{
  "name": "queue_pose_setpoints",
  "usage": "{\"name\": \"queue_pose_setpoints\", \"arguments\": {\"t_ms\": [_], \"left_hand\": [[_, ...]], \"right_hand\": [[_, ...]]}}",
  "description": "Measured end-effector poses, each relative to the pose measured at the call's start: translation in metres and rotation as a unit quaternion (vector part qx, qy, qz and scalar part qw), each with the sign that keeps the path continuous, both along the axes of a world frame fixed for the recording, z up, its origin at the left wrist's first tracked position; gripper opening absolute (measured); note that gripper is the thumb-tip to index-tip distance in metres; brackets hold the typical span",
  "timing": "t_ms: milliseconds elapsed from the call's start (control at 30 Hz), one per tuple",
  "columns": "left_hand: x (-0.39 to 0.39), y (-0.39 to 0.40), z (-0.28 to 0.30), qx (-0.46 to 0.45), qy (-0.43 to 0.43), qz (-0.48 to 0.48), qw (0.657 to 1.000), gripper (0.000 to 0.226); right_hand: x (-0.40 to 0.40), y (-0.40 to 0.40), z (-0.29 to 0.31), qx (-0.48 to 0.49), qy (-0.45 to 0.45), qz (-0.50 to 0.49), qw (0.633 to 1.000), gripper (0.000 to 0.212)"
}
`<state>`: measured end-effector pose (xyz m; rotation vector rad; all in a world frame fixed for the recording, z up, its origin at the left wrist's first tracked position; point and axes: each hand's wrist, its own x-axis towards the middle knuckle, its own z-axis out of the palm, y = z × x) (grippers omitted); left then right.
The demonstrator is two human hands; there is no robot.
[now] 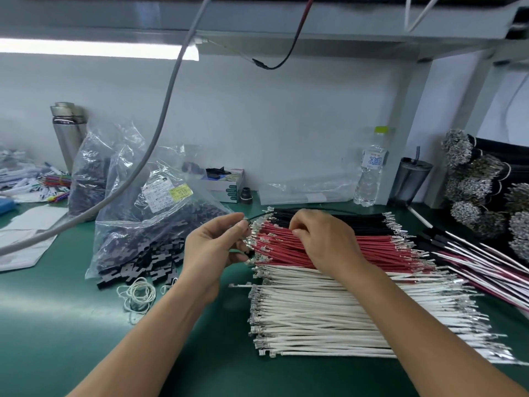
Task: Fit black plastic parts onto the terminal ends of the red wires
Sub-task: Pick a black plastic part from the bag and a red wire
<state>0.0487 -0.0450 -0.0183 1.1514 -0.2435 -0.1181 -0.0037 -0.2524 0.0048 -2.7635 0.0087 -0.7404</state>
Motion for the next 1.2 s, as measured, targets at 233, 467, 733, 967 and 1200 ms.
{"name": "queue_pose_setpoints", "arguments": {"t_ms": [233,467,733,967,1200], "left_hand": [[-0.005,0.004,0.005,0.008,-0.014,-0.1,0.995,0.024],[-0.012,0.0,0.005,0.02,-0.001,-0.177,0.984,0.025],[-0.012,-0.002,0.005,0.034,0.013,-0.143,0.989,0.023],[-0.01,0.0,0.005,0.045,0.028,-0.117,0.992,0.022],[-0.012,-0.001,0.006,0.04,0.026,-0.162,0.986,0.024]], "right_hand": [[-0.042,0.005,-0.003,0.133,-0.074,0.086,0.985,0.017],[-0.048,0.018,-0.008,0.122,-0.133,0.101,0.978,0.014],[-0.05,0.02,-0.006,0.093,-0.11,0.115,0.983,0.012],[-0.054,0.026,-0.008,0.09,-0.138,0.094,0.982,0.009],[-0.052,0.03,-0.009,0.056,-0.156,0.047,0.985,0.01]]}}
